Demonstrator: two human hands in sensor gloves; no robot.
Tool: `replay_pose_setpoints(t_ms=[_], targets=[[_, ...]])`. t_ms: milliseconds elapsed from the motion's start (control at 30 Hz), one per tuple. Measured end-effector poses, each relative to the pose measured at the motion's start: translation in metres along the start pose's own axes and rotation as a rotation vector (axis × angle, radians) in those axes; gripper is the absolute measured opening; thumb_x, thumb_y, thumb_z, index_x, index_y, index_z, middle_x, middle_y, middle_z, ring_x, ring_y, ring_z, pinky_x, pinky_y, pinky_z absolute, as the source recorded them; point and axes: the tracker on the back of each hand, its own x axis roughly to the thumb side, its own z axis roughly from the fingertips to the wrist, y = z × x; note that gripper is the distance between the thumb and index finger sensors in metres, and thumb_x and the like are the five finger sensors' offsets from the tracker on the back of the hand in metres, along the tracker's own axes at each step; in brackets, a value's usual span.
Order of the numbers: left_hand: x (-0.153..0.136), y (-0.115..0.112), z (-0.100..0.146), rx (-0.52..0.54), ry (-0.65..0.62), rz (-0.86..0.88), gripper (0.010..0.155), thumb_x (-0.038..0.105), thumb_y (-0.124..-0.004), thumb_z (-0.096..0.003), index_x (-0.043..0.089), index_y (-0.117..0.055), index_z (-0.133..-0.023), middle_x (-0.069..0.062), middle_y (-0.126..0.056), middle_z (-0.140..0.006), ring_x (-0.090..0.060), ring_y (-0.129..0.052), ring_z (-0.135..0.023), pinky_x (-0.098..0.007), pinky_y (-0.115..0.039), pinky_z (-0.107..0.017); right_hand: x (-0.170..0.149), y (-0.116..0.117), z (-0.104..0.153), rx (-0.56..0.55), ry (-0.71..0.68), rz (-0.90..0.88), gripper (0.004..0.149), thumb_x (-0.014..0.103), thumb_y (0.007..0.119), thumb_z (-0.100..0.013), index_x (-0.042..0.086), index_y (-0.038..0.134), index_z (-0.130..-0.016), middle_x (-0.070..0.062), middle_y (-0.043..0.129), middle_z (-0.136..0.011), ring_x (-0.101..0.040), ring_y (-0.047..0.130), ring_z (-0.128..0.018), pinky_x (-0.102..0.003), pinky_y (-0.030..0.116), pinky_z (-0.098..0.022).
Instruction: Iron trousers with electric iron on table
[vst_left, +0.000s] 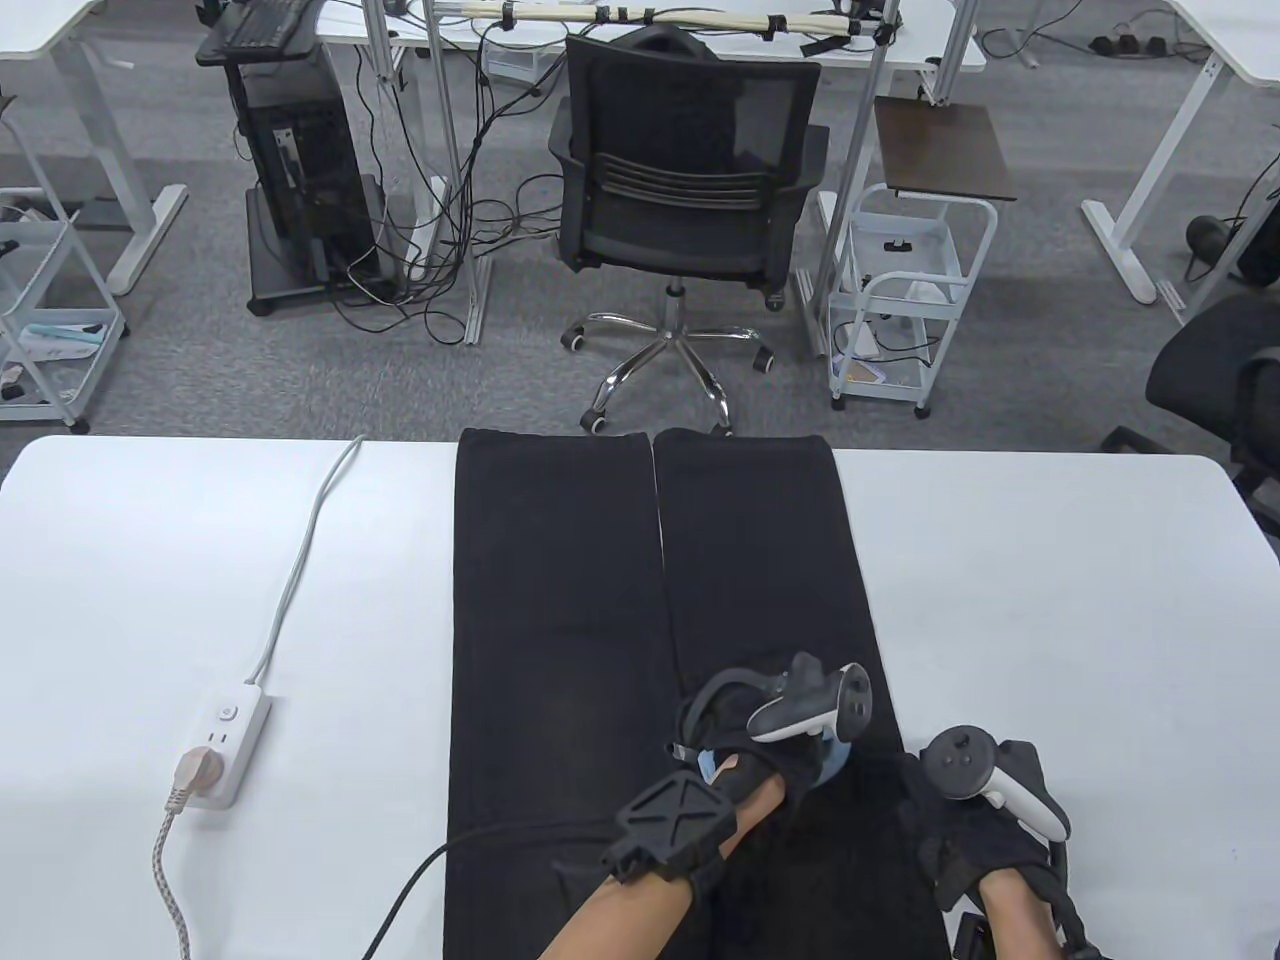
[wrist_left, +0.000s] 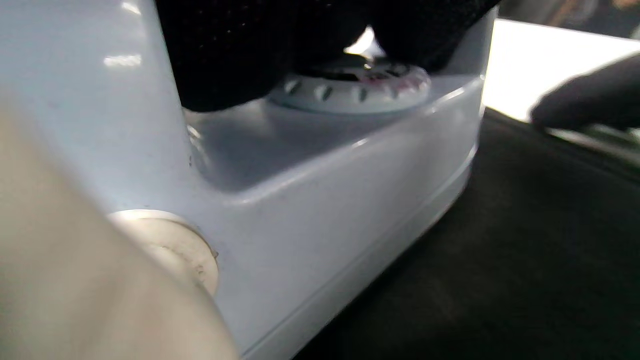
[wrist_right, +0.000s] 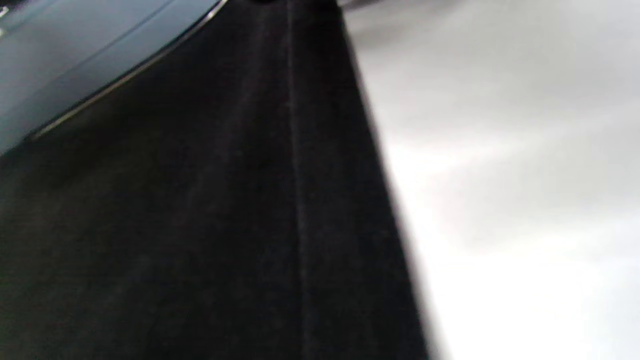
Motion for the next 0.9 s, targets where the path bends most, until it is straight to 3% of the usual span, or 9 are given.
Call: replay_pose_setpoints(t_ms=[267,533,733,900], targets=[[0.041,-0.019,0.050,-0.005,-0.139,-0.046,0.045,0.041,-0.077,-0.0582,0.008,-0.067,-0.087,0.001,-0.090,-0.050,-0.015,-0.098,-0.037,-0.045,-0.085,-0.046,-0.004,-0.001,0.001,-0.007,0.006,-0.017,0.062,0.029,0.049,-0.063,0.017,0.016,-0.114,-0.019,0.002,-0.116,-0.051,0.004,-0.102,-0.078,0.025,-0.064],[0.039,-0.019,0.068,0.032,-0.183,-0.015,0.043,0.042,-0.080,-0.0567,0.009,-0.072,-0.084,0.002,-0.093,-0.048,-0.014,-0.100,-0.035,-0.044,-0.087,-0.044,-0.005,-0.001,0.002,-0.014,0.008,-0.011,0.062,0.029,0.050,-0.062,0.016,0.017,-0.113,-0.019,0.002,-0.116,-0.051,0.005,-0.102,-0.078,0.026,-0.064],[-0.015,0.036,0.102,0.291,-0.156,0.309,0.043,0.042,-0.080,-0.0564,0.009,-0.073,-0.083,0.003,-0.094,-0.048,-0.014,-0.100,-0.035,-0.044,-0.088,-0.044,-0.004,0.001,0.002,-0.013,0.012,0.004,0.062,0.029,0.050,-0.062,0.016,0.016,-0.113,-0.019,0.001,-0.115,-0.051,0.004,-0.101,-0.078,0.026,-0.064],[-0.098,0.078,0.154,0.503,-0.065,0.483,0.042,0.042,-0.081,-0.0566,0.009,-0.074,-0.082,0.002,-0.094,-0.048,-0.015,-0.101,-0.035,-0.044,-0.088,-0.044,-0.003,0.002,0.002,-0.012,0.013,0.010,0.063,0.029,0.049,-0.062,0.015,0.015,-0.113,-0.019,0.000,-0.115,-0.052,0.003,-0.101,-0.078,0.025,-0.063]])
